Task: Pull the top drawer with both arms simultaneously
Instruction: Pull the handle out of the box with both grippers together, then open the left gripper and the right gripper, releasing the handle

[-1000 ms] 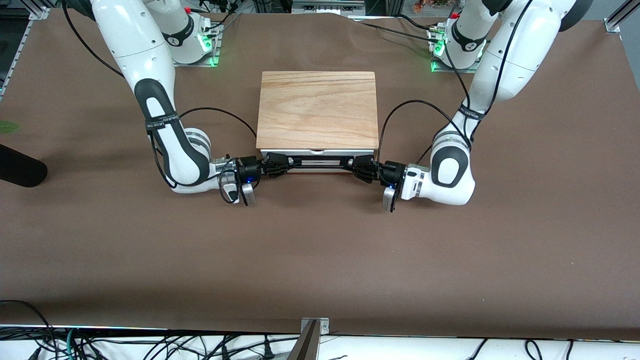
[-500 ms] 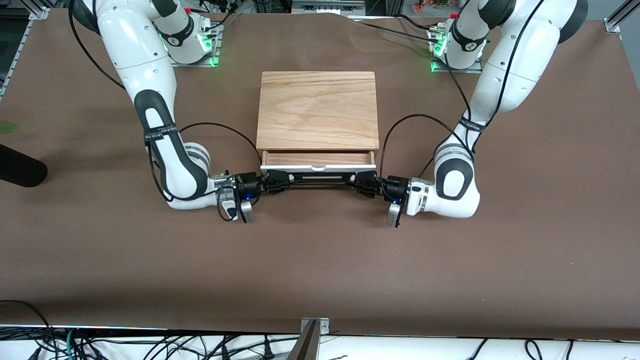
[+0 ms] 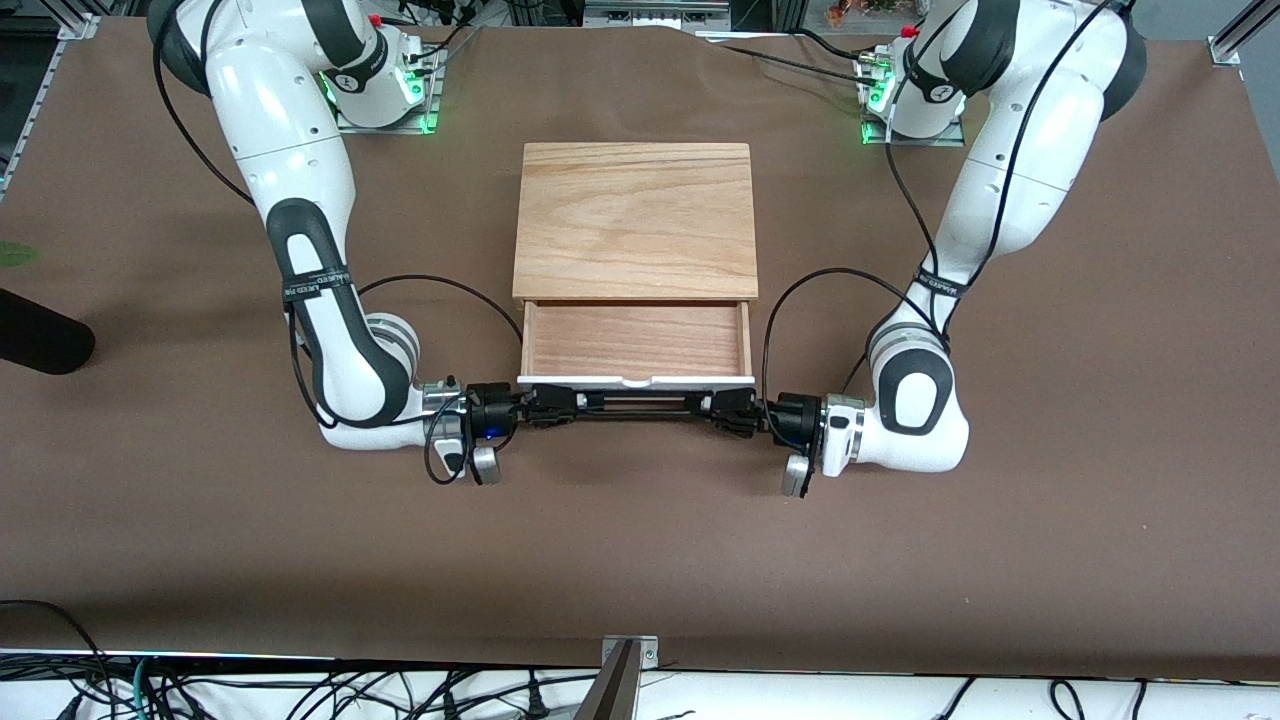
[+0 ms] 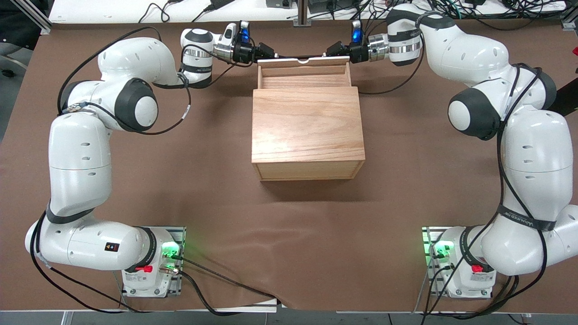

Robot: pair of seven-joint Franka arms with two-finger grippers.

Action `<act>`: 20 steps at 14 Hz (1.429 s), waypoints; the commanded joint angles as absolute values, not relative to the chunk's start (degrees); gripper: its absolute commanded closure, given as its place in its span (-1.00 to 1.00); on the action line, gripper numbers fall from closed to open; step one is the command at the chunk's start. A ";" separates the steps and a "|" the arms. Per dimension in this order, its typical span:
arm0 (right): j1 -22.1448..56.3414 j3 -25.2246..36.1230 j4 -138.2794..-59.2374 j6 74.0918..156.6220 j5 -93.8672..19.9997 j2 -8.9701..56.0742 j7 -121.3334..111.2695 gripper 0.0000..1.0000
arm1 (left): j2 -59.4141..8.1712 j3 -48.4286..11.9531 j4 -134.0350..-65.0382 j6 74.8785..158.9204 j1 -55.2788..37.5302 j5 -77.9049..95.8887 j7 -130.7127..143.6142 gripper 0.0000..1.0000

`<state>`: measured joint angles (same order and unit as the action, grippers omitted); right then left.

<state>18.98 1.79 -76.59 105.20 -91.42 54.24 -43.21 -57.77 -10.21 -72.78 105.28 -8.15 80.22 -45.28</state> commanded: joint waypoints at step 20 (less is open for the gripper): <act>18.28 6.15 -71.02 103.01 -71.22 50.90 -40.34 -1.00 | -62.94 -6.68 -62.23 108.72 -8.26 79.03 -37.10 -1.00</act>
